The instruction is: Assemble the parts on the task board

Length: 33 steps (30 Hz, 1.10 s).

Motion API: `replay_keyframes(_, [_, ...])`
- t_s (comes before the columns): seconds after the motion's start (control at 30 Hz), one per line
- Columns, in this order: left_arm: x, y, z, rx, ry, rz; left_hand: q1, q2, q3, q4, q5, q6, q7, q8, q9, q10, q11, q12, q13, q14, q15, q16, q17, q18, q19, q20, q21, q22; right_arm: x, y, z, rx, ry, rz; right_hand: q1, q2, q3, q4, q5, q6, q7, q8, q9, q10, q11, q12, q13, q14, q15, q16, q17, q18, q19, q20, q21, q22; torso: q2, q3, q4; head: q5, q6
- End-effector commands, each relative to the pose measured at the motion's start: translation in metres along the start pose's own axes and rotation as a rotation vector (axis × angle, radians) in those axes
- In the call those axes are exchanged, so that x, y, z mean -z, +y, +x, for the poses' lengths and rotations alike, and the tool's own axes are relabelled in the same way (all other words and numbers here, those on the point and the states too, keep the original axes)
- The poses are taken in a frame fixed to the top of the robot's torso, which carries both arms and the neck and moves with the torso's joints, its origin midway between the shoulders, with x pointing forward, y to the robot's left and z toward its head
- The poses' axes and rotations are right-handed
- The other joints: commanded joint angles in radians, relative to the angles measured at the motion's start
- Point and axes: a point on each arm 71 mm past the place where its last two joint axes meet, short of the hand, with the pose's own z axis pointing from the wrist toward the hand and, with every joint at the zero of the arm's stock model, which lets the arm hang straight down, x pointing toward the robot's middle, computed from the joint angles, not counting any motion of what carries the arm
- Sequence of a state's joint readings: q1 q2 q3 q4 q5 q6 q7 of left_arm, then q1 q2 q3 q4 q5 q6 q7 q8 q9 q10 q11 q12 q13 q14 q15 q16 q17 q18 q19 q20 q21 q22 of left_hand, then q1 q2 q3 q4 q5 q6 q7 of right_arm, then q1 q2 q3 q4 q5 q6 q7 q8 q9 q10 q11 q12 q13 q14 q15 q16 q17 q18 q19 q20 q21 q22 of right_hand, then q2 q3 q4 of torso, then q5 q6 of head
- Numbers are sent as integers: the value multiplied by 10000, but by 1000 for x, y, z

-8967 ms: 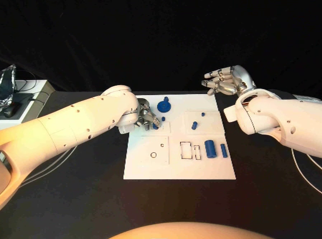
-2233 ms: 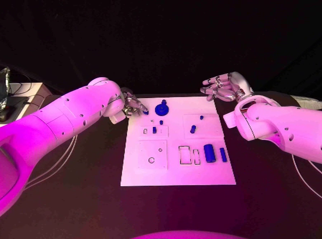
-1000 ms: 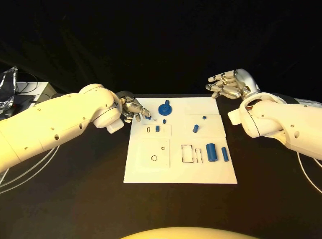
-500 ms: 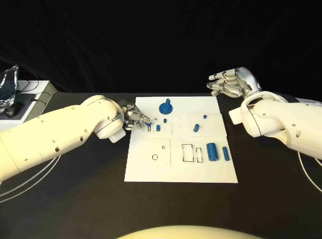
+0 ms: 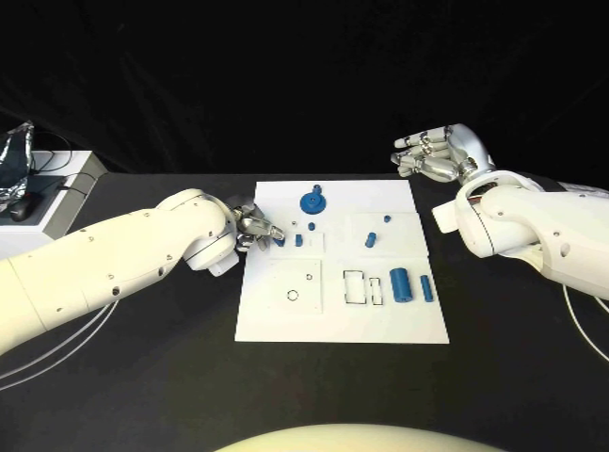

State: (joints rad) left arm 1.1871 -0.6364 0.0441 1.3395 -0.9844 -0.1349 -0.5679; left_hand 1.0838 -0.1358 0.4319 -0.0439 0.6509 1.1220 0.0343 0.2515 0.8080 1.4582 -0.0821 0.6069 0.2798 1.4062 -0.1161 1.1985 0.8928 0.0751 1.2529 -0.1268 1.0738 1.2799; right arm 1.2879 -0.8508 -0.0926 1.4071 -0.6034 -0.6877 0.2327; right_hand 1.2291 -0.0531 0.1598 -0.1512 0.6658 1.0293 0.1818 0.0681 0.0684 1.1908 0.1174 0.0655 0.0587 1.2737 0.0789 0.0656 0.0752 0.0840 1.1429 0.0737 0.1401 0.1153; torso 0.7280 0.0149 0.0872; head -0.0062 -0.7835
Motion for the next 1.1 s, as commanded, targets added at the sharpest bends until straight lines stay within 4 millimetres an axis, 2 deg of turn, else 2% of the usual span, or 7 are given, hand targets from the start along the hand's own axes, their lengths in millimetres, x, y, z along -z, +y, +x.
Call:
replay_keyframes(0.03, [-1, -1, 0, -244, -145, 32, 119, 129, 888, -869, 24, 389, -336, 6, 14, 33, -6, -47, -8, -11, -71, 55, -9, -122, 26, 12, 3, -5, 0, 2, 1, -141, 170, -265, -3, -46, 54, 39, -43, -63, 10, -61, -9, -81, 10, -36, -5, -24, 30, -33, -40, 106, 41, 46, -61, -129, 4, 4, 8, -19, -16])
replay_keyframes(1.1, [-1, -4, 8, -1065, 379, -51, 219, 139, 842, -853, -33, 395, -314, -63, 32, 10, 10, -38, -83, -11, -50, 52, -28, -107, -9, 52, -44, -16, 0, 2, 0, -222, 264, -302, 2, -57, 93, 82, -54, -97, 32, -64, -15, -179, 53, -47, -8, -195, 95, -40, -91, 156, 13, 134, -133, -375, 0, -2, 10, -36, -97])
